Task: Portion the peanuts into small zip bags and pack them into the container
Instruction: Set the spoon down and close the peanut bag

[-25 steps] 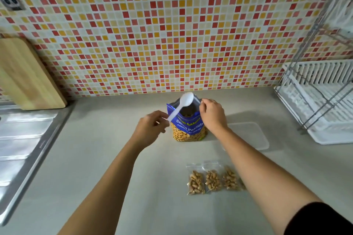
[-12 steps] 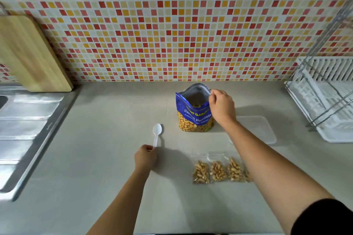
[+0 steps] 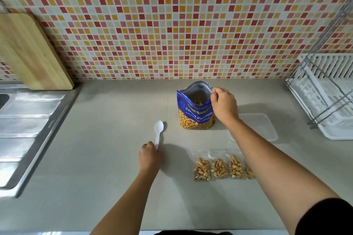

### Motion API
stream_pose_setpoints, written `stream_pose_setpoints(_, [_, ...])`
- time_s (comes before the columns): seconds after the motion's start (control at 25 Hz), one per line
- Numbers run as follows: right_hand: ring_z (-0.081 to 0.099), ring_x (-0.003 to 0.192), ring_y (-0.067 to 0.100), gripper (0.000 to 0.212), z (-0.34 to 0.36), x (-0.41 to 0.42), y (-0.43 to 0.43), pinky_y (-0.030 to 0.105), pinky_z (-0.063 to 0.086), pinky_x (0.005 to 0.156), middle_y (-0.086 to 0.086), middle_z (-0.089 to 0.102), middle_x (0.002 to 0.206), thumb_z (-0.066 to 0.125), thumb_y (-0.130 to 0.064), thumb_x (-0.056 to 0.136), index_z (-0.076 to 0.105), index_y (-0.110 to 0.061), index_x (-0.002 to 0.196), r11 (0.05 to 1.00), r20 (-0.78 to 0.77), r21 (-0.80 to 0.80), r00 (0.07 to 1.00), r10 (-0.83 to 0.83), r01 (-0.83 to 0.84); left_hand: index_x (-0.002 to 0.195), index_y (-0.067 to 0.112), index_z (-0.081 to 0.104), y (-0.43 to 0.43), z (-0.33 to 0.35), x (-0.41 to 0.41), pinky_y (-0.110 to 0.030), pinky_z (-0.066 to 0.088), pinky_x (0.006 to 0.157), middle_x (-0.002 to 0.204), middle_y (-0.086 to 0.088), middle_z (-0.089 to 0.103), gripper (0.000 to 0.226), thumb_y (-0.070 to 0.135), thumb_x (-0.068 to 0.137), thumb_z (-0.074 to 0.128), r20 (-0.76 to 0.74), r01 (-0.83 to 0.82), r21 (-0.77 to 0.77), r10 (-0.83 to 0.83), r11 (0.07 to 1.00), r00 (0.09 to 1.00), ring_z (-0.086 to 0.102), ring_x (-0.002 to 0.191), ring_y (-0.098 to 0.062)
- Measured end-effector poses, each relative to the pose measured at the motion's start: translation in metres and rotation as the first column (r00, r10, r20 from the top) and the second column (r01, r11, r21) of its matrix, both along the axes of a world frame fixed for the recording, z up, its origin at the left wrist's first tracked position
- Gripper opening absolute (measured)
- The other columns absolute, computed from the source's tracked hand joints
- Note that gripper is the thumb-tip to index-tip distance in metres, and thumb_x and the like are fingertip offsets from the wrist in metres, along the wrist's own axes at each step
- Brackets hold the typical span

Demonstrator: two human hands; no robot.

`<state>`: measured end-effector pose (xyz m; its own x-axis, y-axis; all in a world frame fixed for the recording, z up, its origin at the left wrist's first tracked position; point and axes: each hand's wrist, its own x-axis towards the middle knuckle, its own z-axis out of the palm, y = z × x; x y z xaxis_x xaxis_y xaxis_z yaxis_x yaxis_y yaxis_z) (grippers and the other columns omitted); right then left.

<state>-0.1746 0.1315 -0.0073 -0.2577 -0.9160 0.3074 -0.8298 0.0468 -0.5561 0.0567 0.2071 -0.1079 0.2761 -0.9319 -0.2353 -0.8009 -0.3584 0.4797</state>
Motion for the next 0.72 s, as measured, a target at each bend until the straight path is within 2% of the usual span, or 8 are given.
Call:
stream_pose_setpoints(0.16, [0.060,0.085,0.024,0.029,0.003,-0.001,0.000,0.029,0.045,0.067,0.012,0.065,0.099,0.039,-0.020,0.098,0.063,-0.006,0.105,1.000,0.017,0.019,1.000,0.025,-0.025,0.086,0.001,0.054,-0.008,0.019,0.003,-0.030,0.038,0.066,0.093,-0.018,0.061,0.021,0.022,0.087,0.053,0.013,-0.009,0.065,0.008,0.998,1.000,0.060,0.093,-0.037])
stream_pose_setpoints(0.28, [0.060,0.091,0.028,0.030,0.009,-0.004,-0.002,0.037,0.050,0.077,0.013,0.066,0.104,0.039,-0.020,0.098,0.064,-0.007,0.107,0.996,0.056,0.072,0.997,0.051,-0.055,0.102,0.000,0.060,-0.046,0.060,0.002,-0.031,0.043,0.077,0.106,-0.018,0.066,0.027,0.021,0.086,0.057,-0.064,0.012,-0.094,-0.018,0.996,0.998,0.060,0.099,-0.034])
stream_pose_setpoints(0.4, [0.062,0.090,0.029,0.029,0.017,-0.012,-0.002,0.041,0.052,0.080,0.013,0.066,0.104,0.041,-0.023,0.098,0.064,-0.009,0.107,0.978,0.174,0.151,0.978,0.117,-0.144,0.131,0.007,0.050,-0.084,0.113,-0.009,-0.027,0.045,0.088,0.125,-0.012,0.060,0.051,0.012,0.082,0.064,-0.179,0.225,-0.285,-0.283,0.932,0.942,0.060,0.107,-0.024])
stream_pose_setpoints(0.48, [0.061,0.091,0.022,0.028,0.025,-0.021,-0.001,0.031,0.051,0.073,0.008,0.066,0.107,0.049,-0.031,0.096,0.061,-0.013,0.114,0.941,0.316,0.233,0.934,0.168,-0.248,0.140,0.011,0.037,-0.102,0.136,-0.022,-0.031,0.044,0.095,0.140,-0.011,0.047,0.070,0.017,0.079,0.071,-0.051,0.504,-0.269,-0.534,0.821,0.844,0.052,0.120,-0.024])
stream_pose_setpoints(0.52, [0.060,0.092,0.016,0.036,0.030,-0.026,0.000,0.023,0.049,0.070,0.001,0.064,0.110,0.057,-0.037,0.091,0.057,-0.017,0.121,0.904,0.398,0.289,0.898,0.186,-0.316,0.143,0.013,0.031,-0.109,0.142,-0.029,-0.034,0.042,0.099,0.145,-0.010,0.041,0.079,0.022,0.077,0.074,0.011,0.617,-0.207,-0.629,0.759,0.778,0.046,0.127,-0.025])
stream_pose_setpoints(0.6, [0.056,0.101,0.010,0.070,0.036,-0.034,0.001,0.020,0.047,0.076,-0.006,0.057,0.117,0.077,-0.040,0.073,0.046,-0.023,0.133,0.832,0.452,0.367,0.862,0.231,-0.415,0.142,0.016,0.030,-0.123,0.147,-0.041,-0.033,0.043,0.098,0.144,-0.008,0.043,0.082,0.026,0.076,0.076,0.059,0.742,-0.127,-0.741,0.659,0.669,0.046,0.127,-0.027])
stream_pose_setpoints(0.64, [0.055,0.105,0.010,0.082,0.037,-0.036,0.000,0.022,0.046,0.080,-0.007,0.056,0.120,0.083,-0.036,0.065,0.043,-0.023,0.136,0.817,0.409,0.388,0.874,0.261,-0.426,0.138,0.016,0.036,-0.128,0.149,-0.046,-0.028,0.046,0.090,0.137,-0.008,0.050,0.074,0.026,0.076,0.075,0.046,0.769,-0.129,-0.771,0.626,0.635,0.051,0.121,-0.026])
stream_pose_setpoints(0.72, [0.053,0.108,0.010,0.089,0.036,-0.038,-0.004,0.024,0.043,0.085,-0.005,0.057,0.125,0.088,-0.027,0.059,0.043,-0.023,0.136,0.819,0.306,0.390,0.898,0.316,-0.421,0.129,0.019,0.047,-0.136,0.149,-0.051,-0.020,0.045,0.074,0.120,-0.004,0.061,0.058,0.025,0.077,0.073,0.017,0.795,-0.145,-0.802,0.589,0.597,0.059,0.104,-0.019])
